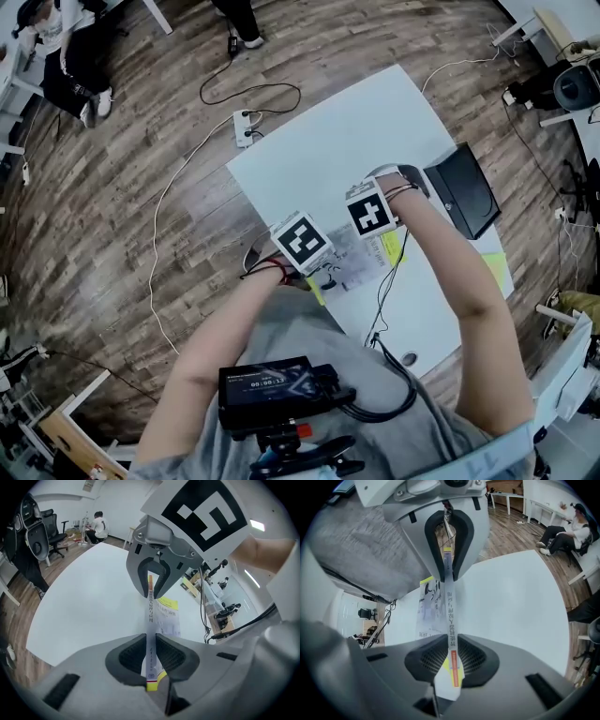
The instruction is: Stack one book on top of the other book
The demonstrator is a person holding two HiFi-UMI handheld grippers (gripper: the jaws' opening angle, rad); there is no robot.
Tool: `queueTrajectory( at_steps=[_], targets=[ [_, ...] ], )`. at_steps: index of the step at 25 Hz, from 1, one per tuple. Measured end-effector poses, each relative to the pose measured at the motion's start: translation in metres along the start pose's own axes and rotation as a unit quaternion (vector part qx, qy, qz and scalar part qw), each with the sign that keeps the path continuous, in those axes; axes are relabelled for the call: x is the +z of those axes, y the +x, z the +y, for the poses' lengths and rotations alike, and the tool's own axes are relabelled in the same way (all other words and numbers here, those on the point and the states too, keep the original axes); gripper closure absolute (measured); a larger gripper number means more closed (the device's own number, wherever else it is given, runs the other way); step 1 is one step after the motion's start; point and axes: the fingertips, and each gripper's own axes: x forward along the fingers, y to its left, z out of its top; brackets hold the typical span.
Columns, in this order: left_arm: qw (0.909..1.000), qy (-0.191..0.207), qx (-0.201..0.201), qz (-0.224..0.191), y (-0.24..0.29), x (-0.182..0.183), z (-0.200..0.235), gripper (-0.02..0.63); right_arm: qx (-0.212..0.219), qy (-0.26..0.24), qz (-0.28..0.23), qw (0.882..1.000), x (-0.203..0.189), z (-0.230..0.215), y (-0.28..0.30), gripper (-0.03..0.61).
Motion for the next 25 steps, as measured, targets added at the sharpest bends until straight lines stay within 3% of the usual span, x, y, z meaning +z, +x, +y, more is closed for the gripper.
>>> queueTrajectory(
  at_steps=[2, 9, 14, 20, 25],
  targets=[
    [0.9999, -0.004, -0.006, 0.008, 0.002, -0.004, 0.007, 0.538, 0.011, 0.003, -0.007, 1.000, 0.001, -0.004, 0.003, 0.505],
    [0.9946, -0.025, -0.096, 0.033, 0.013, -0.012, 0.019, 0.538, 0.062, 0.030, -0.012, 0.998, -0.006, -0.014, 0.011, 0.504],
    [0.9887, -0.032, -0.134, 0.060, 0.019, -0.017, 0.026, 0.538, 0.100, 0.040, -0.008, 0.994, -0.010, -0.019, 0.018, 0.505],
    [0.9841, -0.039, -0.153, 0.081, 0.024, -0.023, 0.034, 0.538, 0.116, 0.043, -0.011, 0.992, -0.007, -0.025, 0.025, 0.505],
    [0.9860, -0.019, -0.139, 0.090, 0.026, -0.025, 0.041, 0.537, 0.102, 0.055, -0.020, 0.993, -0.007, -0.033, 0.025, 0.503]
  ],
)
